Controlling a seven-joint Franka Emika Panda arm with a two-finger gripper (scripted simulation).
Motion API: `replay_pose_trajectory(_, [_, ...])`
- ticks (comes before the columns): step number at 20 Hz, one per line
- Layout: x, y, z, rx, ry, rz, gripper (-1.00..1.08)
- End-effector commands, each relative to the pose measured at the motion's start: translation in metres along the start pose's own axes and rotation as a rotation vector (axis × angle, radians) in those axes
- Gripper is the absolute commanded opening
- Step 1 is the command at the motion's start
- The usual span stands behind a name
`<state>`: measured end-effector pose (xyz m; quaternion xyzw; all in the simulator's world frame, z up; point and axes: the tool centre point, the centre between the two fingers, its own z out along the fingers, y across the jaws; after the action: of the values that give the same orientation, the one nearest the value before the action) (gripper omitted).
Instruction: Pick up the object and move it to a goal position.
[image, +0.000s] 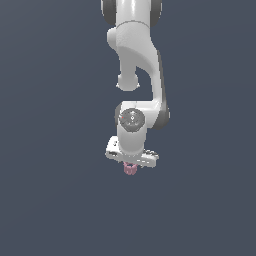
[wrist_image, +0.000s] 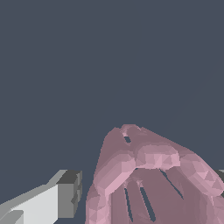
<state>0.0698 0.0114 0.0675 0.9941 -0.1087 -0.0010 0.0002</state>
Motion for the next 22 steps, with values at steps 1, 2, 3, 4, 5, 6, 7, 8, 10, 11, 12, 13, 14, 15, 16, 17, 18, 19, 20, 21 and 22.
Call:
replay_pose_trajectory(1, [0.001,0.0,-0.001,0.0,0.002,0.0,1.0])
replay_pose_trajectory(2, [0.001,0.0,-0.001,0.0,0.002,0.0,-1.0])
replay_pose_trajectory(3, [0.001,0.0,-0.001,0.0,0.002,0.0,-1.0])
replay_pose_trajectory(4, [0.001,0.0,-0.001,0.0,0.002,0.0,-1.0])
replay_pose_trajectory(5, [0.001,0.0,-0.001,0.0,0.002,0.0,-1.0])
replay_pose_trajectory(6, [0.001,0.0,-0.001,0.0,0.002,0.0,-1.0])
replay_pose_trajectory(7, [0.001,0.0,-0.001,0.0,0.002,0.0,-1.0])
replay_pose_trajectory(8, [0.001,0.0,-0.001,0.0,0.002,0.0,-1.0])
replay_pose_trajectory(10, [0.001,0.0,-0.001,0.0,0.002,0.0,-1.0])
replay_pose_trajectory(11, [0.001,0.0,-0.001,0.0,0.002,0.0,-1.0])
replay_pose_trajectory(12, [0.001,0.0,-0.001,0.0,0.002,0.0,-1.0])
replay_pose_trajectory(13, [0.001,0.0,-0.001,0.0,0.002,0.0,-1.0])
replay_pose_trajectory(14, [0.001,0.0,-0.001,0.0,0.002,0.0,-1.0])
replay_pose_trajectory(15, [0.0,-0.001,-0.002,0.0,0.002,0.0,-1.0])
replay_pose_trajectory(16, [-0.001,-0.001,-0.002,0.0,0.002,0.0,-1.0])
replay_pose_trajectory(17, [-0.002,-0.002,-0.004,0.0,0.002,0.0,-1.0])
replay_pose_trajectory(18, [-0.004,-0.002,-0.005,0.0,0.002,0.0,-1.0])
replay_pose_trajectory(19, [-0.006,-0.003,-0.007,0.0,0.002,0.0,-1.0])
replay_pose_trajectory(20, [-0.008,-0.004,-0.008,0.0,0.002,0.0,-1.0])
replay_pose_trajectory(21, [-0.01,-0.005,-0.011,0.0,0.002,0.0,-1.0])
replay_pose_trajectory(22, [-0.013,-0.006,-0.013,0.0,0.002,0.0,-1.0])
